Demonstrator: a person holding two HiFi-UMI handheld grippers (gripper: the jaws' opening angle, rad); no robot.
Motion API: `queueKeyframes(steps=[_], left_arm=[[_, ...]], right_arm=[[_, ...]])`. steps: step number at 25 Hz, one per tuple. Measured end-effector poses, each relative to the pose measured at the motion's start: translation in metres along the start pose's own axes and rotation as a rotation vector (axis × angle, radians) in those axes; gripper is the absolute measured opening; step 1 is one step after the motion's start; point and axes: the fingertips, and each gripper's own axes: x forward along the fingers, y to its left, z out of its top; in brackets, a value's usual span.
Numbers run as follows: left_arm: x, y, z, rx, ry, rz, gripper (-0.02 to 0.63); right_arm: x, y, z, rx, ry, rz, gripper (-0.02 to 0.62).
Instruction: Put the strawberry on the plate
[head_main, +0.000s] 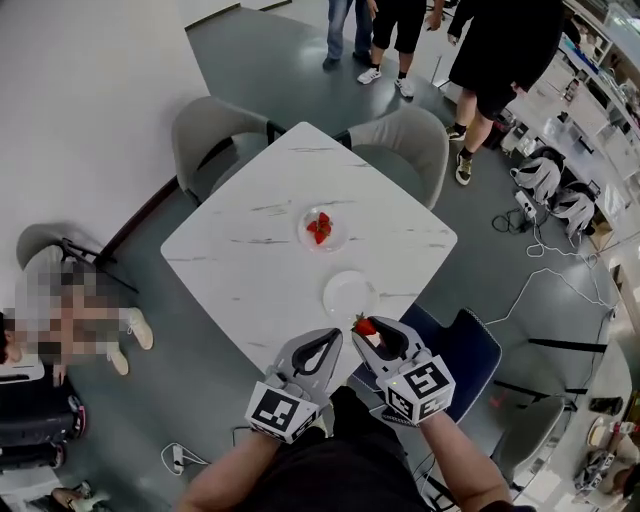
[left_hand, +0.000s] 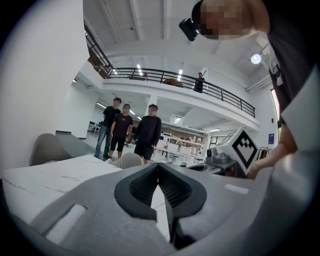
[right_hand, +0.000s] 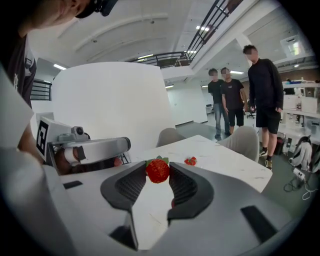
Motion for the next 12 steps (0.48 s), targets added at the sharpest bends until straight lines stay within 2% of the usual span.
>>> queueKeyframes(steps=[8,12], left_arm=[[0.043,0.041,-0.034,-0.039,0.078,0.069,0.009],[0.056,0.054,-0.050,-0.045,0.123,0.076,0.009]], right_arm=[[0.066,-0.064,-0.057,-0.068,0.175,-0.010,0.146],[0.095,-0.085,-0.084,-0.105,0.273,-0.017,0.146]])
